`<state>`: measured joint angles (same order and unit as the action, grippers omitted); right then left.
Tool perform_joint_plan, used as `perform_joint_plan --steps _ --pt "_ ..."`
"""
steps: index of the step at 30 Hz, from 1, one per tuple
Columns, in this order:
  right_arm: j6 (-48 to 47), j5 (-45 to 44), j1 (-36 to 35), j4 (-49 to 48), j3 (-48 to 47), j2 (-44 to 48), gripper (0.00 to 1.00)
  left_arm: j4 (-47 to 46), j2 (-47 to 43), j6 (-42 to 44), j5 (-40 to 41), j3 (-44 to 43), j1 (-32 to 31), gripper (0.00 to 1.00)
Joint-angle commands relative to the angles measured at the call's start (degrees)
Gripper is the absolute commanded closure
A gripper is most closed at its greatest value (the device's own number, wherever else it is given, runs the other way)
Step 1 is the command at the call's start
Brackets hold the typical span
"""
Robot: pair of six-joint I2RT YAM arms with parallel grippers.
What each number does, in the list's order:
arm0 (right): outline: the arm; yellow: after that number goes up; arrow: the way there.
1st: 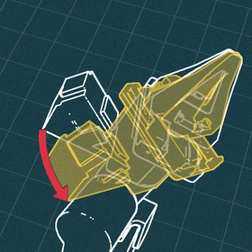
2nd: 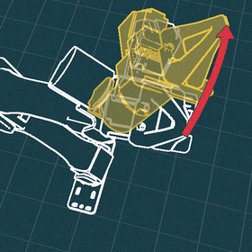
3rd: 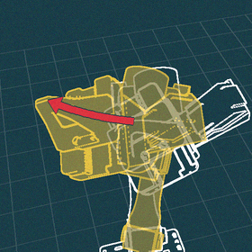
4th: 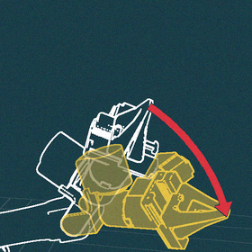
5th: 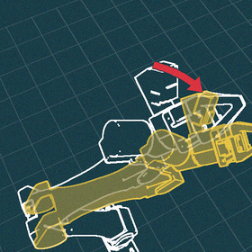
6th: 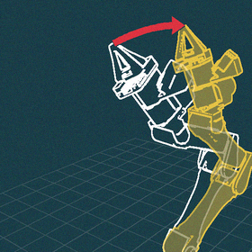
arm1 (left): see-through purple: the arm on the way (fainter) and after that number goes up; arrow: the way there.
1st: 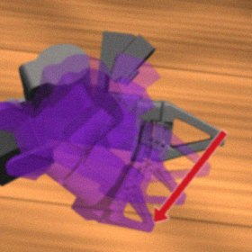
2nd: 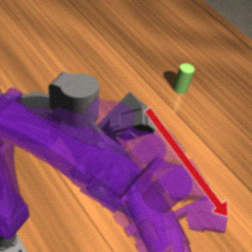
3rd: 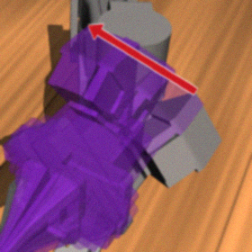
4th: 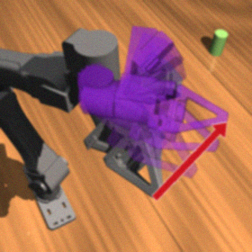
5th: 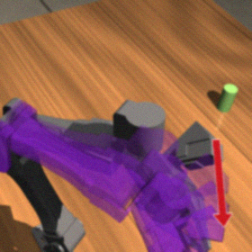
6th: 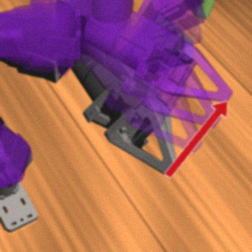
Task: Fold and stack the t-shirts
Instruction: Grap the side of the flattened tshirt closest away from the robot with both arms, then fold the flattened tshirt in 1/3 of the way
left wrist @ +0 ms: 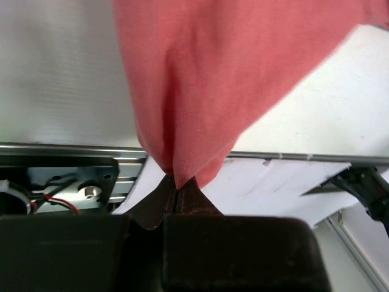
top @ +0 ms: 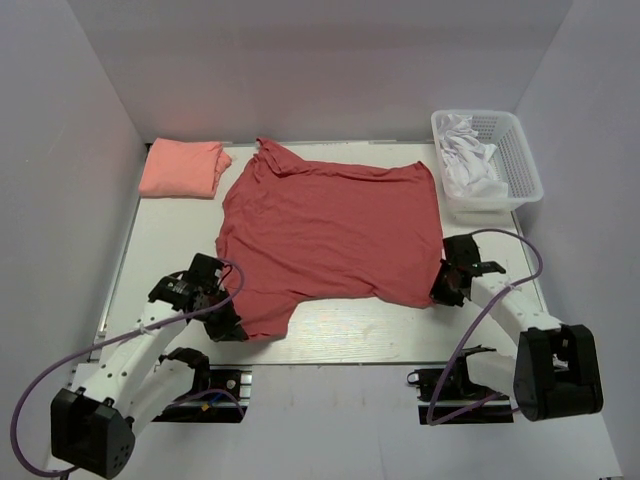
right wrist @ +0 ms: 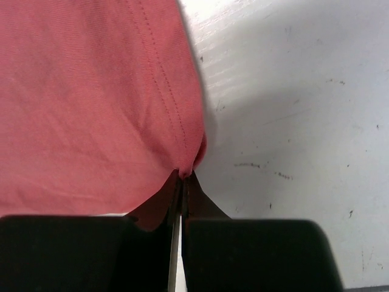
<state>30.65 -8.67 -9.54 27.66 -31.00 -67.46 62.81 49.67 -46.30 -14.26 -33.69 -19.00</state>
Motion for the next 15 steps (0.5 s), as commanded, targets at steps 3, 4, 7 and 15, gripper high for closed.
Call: perform_joint_plan --steps 3,4,7,15 --pt "-1.91 1.55 -0.30 1.79 -1.94 2.25 1.00 -6.53 -0.20 2.45 -5.86 -3.30 -0.33 1.00" --pt "-2.35 1.63 -0.30 1.78 -2.74 1.55 1.00 -11.52 0.60 3.23 -7.52 -4.79 -0.33 1.00" --pt "-3.06 1.98 -0.39 1.34 -6.60 -0.81 1.00 -18.31 5.69 4.37 -8.68 -9.70 -0.33 1.00" --pt "-4.72 0.50 -0.04 1.16 -17.15 -7.58 1.00 -23.70 25.19 9.91 -2.54 -30.87 0.81 1.00"
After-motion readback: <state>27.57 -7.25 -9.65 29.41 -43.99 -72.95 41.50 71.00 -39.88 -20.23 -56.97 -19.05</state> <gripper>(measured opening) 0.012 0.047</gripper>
